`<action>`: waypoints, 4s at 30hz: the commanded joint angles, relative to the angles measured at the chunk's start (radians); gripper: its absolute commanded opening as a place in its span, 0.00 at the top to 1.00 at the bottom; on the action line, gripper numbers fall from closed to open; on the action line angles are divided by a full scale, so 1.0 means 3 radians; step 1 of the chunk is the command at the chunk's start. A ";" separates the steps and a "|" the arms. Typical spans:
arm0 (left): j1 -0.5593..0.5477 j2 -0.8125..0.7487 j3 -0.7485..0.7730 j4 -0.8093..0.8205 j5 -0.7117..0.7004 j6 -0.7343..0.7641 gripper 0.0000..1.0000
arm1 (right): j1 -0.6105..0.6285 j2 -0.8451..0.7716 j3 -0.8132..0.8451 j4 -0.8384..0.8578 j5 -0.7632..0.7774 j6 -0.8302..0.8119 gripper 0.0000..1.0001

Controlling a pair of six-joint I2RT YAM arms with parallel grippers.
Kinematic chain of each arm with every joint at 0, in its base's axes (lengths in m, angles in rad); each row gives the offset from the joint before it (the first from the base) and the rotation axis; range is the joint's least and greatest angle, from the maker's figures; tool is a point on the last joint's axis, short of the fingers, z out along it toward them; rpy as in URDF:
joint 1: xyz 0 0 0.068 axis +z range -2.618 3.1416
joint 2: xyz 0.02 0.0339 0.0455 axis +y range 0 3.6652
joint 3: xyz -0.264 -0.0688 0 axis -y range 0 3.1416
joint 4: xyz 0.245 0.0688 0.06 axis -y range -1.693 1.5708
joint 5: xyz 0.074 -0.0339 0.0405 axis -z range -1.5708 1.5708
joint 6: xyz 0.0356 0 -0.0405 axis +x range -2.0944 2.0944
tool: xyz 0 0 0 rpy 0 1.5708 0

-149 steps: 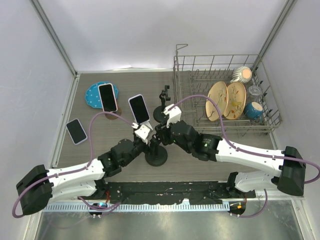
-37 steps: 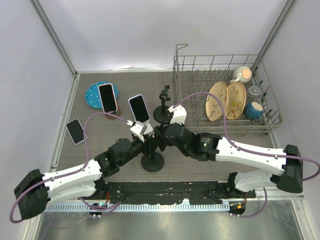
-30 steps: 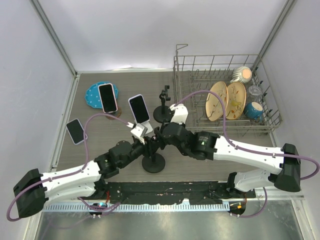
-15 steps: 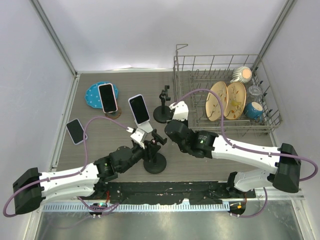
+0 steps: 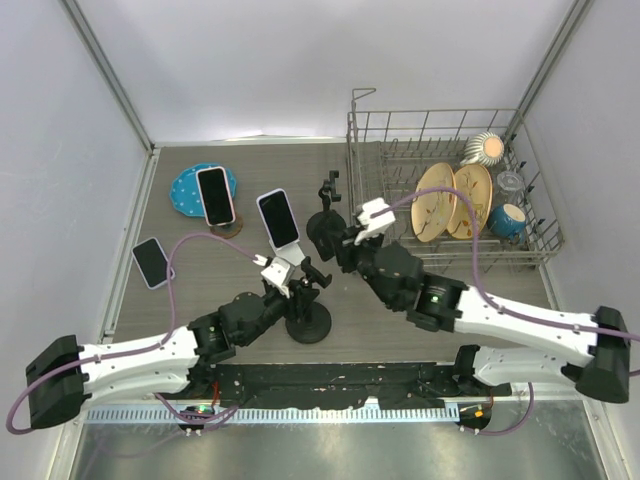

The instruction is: Remove the phone from the phone stand

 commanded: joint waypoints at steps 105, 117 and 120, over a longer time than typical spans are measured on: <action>-0.1127 0.1348 0.1480 0.1237 -0.1349 0.3060 0.03 | 0.0011 -0.0999 0.0381 -0.1377 0.0410 0.1787 0.99; -0.1245 0.2156 0.1710 0.2352 -0.2076 0.3608 0.40 | 0.0011 -0.1040 0.0166 -0.1136 0.0297 0.1977 0.99; -0.1255 0.2177 0.1715 0.2358 -0.2112 0.3608 0.60 | 0.0011 -0.1091 0.0094 -0.1085 0.0333 0.2017 0.99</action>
